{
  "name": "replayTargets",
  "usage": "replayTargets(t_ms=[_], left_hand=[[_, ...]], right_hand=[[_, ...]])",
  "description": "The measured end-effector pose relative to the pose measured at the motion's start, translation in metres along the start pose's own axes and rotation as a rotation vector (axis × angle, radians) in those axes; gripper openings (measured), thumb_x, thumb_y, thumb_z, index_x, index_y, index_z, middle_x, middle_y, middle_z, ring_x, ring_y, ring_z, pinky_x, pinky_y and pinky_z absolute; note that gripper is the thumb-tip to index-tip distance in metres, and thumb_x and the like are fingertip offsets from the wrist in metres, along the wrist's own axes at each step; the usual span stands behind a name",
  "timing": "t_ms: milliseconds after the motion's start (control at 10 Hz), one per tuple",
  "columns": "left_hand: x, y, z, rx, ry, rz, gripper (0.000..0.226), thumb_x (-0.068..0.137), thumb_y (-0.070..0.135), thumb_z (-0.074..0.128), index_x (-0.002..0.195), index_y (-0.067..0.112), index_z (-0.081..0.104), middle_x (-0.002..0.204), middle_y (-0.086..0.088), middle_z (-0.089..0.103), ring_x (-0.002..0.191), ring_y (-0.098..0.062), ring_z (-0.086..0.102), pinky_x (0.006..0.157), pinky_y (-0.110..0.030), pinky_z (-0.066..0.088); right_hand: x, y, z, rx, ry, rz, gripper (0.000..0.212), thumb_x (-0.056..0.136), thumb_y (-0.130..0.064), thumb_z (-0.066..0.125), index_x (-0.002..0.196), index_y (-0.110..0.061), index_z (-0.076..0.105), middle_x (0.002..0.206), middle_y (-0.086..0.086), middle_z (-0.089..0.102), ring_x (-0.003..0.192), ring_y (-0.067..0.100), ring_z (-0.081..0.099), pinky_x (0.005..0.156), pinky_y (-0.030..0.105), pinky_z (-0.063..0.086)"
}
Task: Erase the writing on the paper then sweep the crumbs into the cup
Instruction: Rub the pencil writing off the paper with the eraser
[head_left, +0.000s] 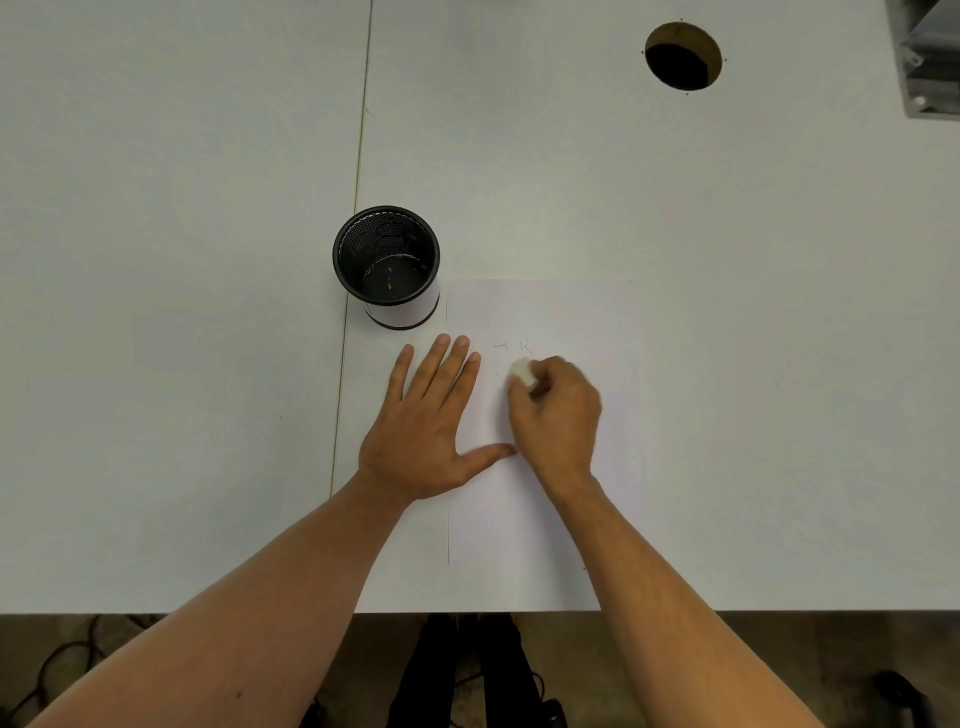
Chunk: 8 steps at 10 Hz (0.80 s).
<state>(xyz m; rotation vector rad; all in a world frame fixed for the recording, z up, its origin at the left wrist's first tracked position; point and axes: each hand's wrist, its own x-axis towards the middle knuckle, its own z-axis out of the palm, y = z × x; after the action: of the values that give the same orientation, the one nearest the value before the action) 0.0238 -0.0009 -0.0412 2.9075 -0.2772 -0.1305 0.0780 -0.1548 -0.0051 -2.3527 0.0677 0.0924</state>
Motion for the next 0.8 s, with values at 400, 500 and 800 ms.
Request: replayTargets(t_ms=[400,500,800], left_hand=[[0.001,0.000,0.000,-0.004,0.019,0.001,0.101,0.090,0.082,0.020,0.158,0.007,0.023,0.167,-0.012,0.014,0.156,-0.027,0.007,0.125,-0.055,0.007],[0.000,0.000,0.000,-0.005,0.031,0.003,0.102,0.090,0.083,0.022,0.158,0.007,0.022,0.167,-0.012,0.014,0.156,-0.027,0.007,0.125,-0.055,0.008],[0.000,0.000,0.000,0.000,0.065,0.006,0.102,0.090,0.082,0.030,0.157,0.006,0.025,0.167,-0.013,0.016,0.156,-0.028,0.010,0.124,-0.058,0.013]], right_hand=[[0.002,-0.003,0.002,-0.023,-0.082,-0.049,0.017,0.086,-0.029,0.067,0.091,-0.012,0.066,0.075,-0.003,0.061,0.067,0.012,0.056,0.064,0.024,0.047],[0.005,0.001,-0.002,0.026,-0.036,-0.048,0.014,0.085,-0.022,0.068,0.091,-0.009,0.065,0.077,0.001,0.062,0.068,0.014,0.057,0.066,0.031,0.051],[0.027,0.004,-0.012,0.011,-0.204,-0.164,0.015,0.085,-0.021,0.069,0.091,-0.007,0.067,0.080,0.004,0.066,0.071,0.017,0.059,0.067,0.036,0.052]])
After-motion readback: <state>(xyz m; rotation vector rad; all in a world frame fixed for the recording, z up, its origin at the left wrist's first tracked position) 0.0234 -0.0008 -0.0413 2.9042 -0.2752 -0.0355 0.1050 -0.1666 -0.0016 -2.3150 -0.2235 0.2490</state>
